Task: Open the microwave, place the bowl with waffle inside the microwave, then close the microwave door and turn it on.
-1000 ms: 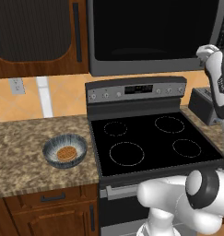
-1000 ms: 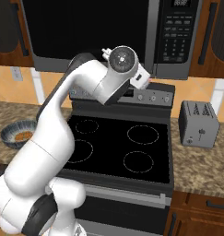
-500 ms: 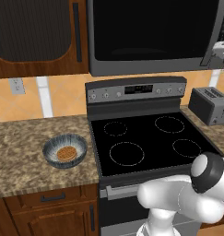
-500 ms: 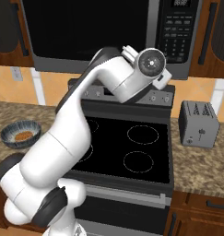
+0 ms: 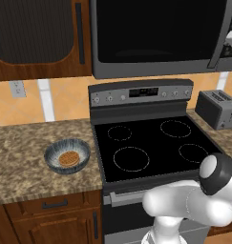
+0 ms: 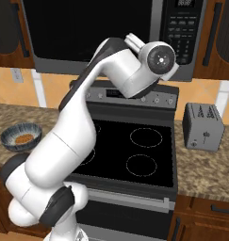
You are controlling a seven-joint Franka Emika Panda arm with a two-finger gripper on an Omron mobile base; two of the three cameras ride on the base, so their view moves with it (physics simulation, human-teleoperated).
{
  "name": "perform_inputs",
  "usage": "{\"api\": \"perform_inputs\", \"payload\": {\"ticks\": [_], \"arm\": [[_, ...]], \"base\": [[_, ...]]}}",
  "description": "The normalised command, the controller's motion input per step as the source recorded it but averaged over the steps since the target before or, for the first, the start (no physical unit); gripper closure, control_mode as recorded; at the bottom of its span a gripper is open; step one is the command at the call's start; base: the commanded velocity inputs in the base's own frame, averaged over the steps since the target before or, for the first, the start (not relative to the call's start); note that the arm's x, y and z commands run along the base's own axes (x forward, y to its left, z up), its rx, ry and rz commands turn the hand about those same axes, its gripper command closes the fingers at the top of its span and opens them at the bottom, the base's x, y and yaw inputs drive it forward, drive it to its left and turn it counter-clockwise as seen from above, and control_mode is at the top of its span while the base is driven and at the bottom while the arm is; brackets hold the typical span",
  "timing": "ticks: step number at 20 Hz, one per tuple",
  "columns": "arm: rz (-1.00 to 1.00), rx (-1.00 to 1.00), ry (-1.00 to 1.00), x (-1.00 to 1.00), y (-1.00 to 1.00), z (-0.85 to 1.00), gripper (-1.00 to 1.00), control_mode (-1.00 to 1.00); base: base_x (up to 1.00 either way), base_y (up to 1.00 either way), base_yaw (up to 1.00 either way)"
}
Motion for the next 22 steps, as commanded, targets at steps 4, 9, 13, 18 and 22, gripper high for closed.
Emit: {"api": "perform_inputs", "payload": {"ticks": [4,9,13,18,22], "arm": [[0.04,-0.01,-0.01,0.00,0.00,0.62,-1.00,-1.00],[0.05,0.00,0.00,0.07,0.00,0.23,-1.00,-1.00],[0.06,0.00,0.00,0.30,0.12,-0.06,-1.00,-1.00],[0.07,0.00,-0.03,0.49,0.22,-0.21,-1.00,-1.00],[0.02,0.00,0.00,0.63,0.05,-0.13,-1.00,-1.00]], "base": [[0.00,0.00,0.00],[0.00,0.00,0.00],[0.00,0.00,0.00],[0.00,0.00,0.00],[0.00,0.00,0.00]]}}
